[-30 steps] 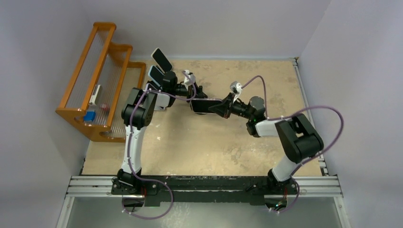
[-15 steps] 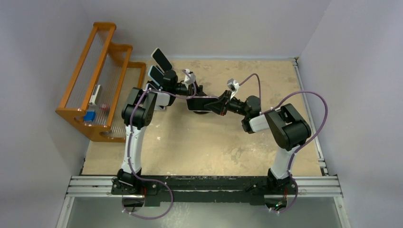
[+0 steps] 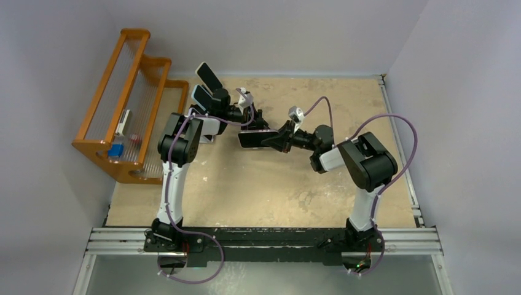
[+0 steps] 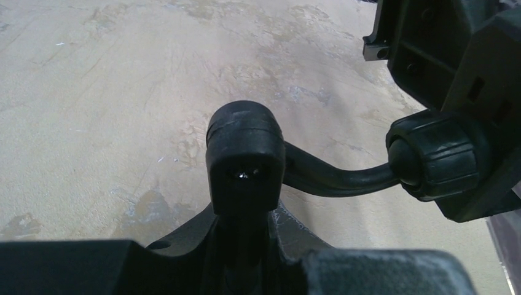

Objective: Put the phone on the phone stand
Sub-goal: Move the phone stand to the center of the board.

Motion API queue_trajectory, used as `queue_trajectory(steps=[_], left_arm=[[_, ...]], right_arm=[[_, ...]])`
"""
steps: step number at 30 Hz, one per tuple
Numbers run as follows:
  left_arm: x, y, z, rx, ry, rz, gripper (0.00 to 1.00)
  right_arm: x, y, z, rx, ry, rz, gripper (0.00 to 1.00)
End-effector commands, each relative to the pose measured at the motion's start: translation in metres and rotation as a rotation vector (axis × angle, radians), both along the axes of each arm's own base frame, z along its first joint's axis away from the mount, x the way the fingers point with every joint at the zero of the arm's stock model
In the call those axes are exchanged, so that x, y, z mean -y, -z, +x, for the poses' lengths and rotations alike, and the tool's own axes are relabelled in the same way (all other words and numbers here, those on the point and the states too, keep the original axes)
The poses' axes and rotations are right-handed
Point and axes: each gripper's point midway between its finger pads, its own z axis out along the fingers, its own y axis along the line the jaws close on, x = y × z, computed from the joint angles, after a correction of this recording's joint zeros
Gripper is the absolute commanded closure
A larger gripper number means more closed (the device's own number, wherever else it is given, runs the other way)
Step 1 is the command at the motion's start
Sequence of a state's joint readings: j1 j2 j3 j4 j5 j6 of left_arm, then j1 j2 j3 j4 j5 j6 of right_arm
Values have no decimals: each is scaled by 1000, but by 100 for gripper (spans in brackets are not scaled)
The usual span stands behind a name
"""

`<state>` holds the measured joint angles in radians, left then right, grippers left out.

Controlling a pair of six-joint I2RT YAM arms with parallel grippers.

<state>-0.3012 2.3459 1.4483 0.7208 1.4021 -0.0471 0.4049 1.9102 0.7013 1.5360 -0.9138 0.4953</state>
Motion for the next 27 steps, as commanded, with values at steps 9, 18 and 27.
queue_trajectory(steps=[9,18,27], left_arm=[[-2,10,-6,-87,49,13,100],[-3,8,-10,-108,86,11,100],[-3,9,-13,-127,116,9,100]], right_arm=[[15,-158,-48,947,23,266,100],[19,-150,-18,1085,93,239,100],[17,-154,1,1158,117,231,100]])
